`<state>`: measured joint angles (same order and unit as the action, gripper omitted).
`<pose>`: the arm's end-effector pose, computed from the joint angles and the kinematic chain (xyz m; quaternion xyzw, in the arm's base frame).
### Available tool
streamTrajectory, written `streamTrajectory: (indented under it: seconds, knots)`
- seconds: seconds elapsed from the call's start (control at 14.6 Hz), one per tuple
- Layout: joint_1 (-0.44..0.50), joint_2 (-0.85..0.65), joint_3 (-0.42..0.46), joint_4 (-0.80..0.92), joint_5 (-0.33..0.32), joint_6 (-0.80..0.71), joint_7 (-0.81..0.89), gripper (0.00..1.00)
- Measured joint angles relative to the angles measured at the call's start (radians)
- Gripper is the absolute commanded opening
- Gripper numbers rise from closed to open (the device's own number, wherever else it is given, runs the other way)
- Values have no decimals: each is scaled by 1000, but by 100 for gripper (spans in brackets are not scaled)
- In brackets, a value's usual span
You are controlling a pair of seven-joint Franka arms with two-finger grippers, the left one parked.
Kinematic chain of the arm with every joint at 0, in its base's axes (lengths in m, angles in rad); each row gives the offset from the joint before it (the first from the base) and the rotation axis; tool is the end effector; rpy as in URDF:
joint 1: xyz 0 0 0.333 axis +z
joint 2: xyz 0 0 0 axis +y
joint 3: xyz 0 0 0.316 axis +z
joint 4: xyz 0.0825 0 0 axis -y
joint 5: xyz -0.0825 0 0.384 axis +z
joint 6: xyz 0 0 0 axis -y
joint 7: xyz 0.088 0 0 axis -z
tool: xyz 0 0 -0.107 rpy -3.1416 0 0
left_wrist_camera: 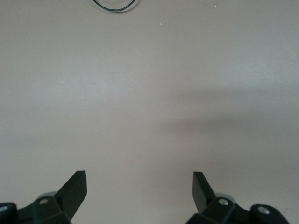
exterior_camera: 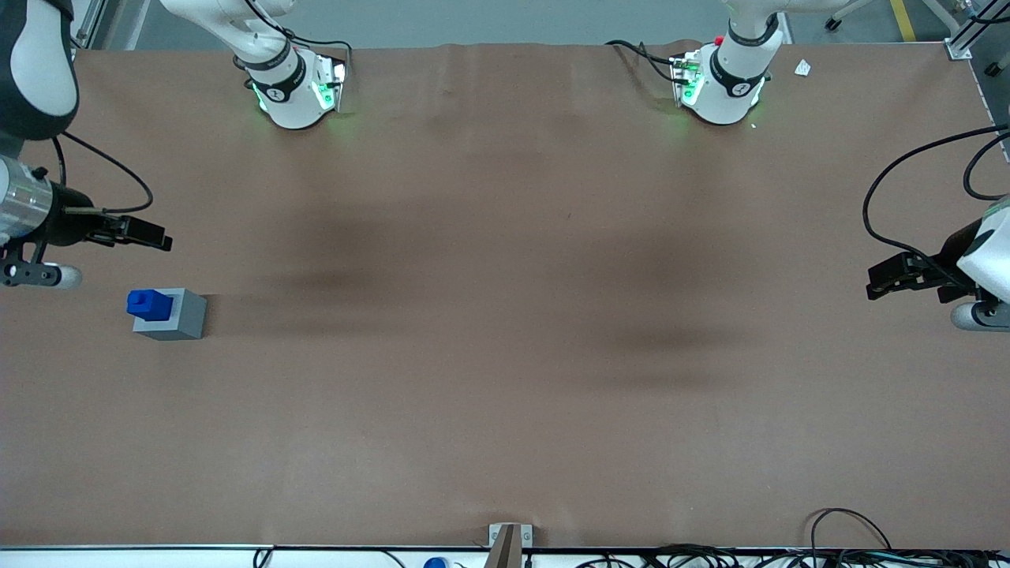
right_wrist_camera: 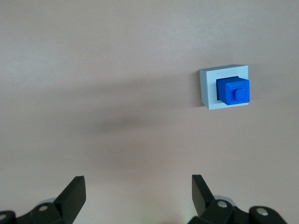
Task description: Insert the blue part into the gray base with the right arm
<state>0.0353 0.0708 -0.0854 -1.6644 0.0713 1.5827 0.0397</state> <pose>0.5674 -0.0195 0.5421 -0.9954 0.0480 0.0758 0.0329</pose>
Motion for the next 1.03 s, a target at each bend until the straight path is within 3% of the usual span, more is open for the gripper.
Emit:
streamTrajectory:
  seconds: [0.82,1.03]
  knots:
    - [13,-44,-4,123,-1,-50,2,100]
    - [22,-58,-1,123,-35,-47,-2,100]
